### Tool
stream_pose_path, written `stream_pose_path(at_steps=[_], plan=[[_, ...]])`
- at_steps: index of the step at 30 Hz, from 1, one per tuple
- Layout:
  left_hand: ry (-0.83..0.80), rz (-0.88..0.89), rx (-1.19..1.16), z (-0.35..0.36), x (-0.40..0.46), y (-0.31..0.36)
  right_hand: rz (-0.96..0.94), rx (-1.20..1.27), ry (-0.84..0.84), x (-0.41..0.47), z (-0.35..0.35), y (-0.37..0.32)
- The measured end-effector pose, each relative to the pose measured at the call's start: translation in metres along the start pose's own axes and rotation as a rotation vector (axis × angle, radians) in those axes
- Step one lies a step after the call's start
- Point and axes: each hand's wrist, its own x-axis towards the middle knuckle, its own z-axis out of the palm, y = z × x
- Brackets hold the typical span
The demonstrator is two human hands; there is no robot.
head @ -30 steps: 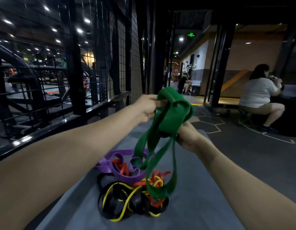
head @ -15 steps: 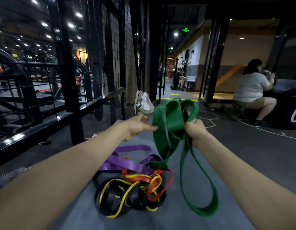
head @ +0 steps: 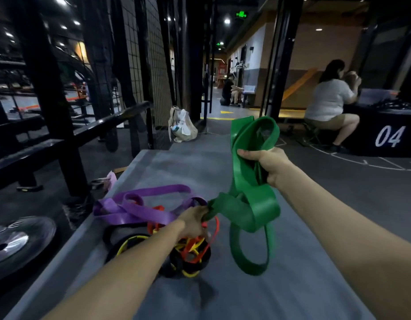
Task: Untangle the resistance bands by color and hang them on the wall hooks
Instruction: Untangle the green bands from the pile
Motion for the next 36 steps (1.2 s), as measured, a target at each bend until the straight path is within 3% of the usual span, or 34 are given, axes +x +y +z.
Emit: stream_pose_path(at_steps=[3, 6, 8, 17, 25, 31, 36], plan=[[0.064, 0.018, 0.138, 0.002, 0.005, -0.016, 0.016, -0.012, 0.054, 0.005, -0.009, 0.006], [0.202, 0.056, 0.107, -0.017, 0.020, -0.016, 0.014, -0.011, 0.103, 0.009, -0.014, 0.011], [0.299, 0.059, 0.124, -0.047, 0.021, -0.006, -0.004, 0.007, 0.119, 0.009, -0.013, 0.013], [0.425, 0.173, 0.054, -0.184, -0.024, 0.045, -0.103, 0.034, 0.034, -0.002, 0.043, -0.006], [0.383, 0.242, -0.540, -0.225, -0.050, 0.069, -0.197, 0.112, -0.030, -0.014, 0.076, -0.052], [0.380, 0.155, -0.612, -0.214, -0.044, 0.092, -0.228, -0.031, 0.005, -0.020, 0.070, -0.060], [0.100, 0.076, -0.527, -0.194, -0.030, 0.099, -0.183, -0.137, 0.072, -0.011, 0.039, -0.043]])
